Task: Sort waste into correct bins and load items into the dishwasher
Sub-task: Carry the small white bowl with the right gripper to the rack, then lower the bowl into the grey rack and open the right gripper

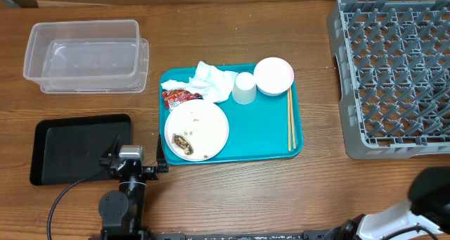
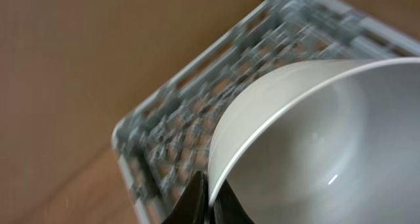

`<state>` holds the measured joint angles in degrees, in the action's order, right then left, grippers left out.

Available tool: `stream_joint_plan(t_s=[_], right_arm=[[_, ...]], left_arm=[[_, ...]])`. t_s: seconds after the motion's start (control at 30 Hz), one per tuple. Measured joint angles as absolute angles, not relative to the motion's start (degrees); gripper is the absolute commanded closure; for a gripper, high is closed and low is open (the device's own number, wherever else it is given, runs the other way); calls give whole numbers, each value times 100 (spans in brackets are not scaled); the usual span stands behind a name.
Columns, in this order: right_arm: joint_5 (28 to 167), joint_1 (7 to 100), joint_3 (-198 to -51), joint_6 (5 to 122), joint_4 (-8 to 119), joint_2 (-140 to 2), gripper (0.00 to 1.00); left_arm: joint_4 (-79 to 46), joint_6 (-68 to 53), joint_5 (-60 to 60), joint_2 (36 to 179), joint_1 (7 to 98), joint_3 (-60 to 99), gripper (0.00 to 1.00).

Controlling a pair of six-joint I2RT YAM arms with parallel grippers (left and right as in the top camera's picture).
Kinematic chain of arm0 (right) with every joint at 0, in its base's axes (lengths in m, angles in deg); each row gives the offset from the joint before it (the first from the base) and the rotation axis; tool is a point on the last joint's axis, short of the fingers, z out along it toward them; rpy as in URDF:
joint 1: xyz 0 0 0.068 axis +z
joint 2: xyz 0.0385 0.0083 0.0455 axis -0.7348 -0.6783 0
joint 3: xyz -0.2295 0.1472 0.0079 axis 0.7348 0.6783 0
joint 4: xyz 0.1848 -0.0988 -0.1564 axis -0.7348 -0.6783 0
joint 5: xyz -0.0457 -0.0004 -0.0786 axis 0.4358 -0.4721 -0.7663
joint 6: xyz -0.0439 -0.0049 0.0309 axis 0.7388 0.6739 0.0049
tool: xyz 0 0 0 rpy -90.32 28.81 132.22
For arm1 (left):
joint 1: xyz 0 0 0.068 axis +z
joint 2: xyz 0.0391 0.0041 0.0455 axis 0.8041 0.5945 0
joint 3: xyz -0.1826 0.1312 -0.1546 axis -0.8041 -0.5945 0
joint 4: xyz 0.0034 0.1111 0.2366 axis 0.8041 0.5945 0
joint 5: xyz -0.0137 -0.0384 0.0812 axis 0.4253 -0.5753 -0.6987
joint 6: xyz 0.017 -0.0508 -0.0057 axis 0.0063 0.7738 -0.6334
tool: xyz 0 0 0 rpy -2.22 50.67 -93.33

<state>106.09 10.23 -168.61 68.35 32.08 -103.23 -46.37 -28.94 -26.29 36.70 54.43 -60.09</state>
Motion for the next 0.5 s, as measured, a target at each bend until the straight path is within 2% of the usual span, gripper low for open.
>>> stream_joint_plan(t_s=[0.2,0.5], right_arm=[[11451,-74,-16861,6556,3975,-10932,96],[12686,-664,-16861,6092,4860,-12086,96]], left_arm=[[-4637,-2896,-2629,3670,5443,-6009,0],[-4635,-2894,-2629,3670,5443,-6009,0]])
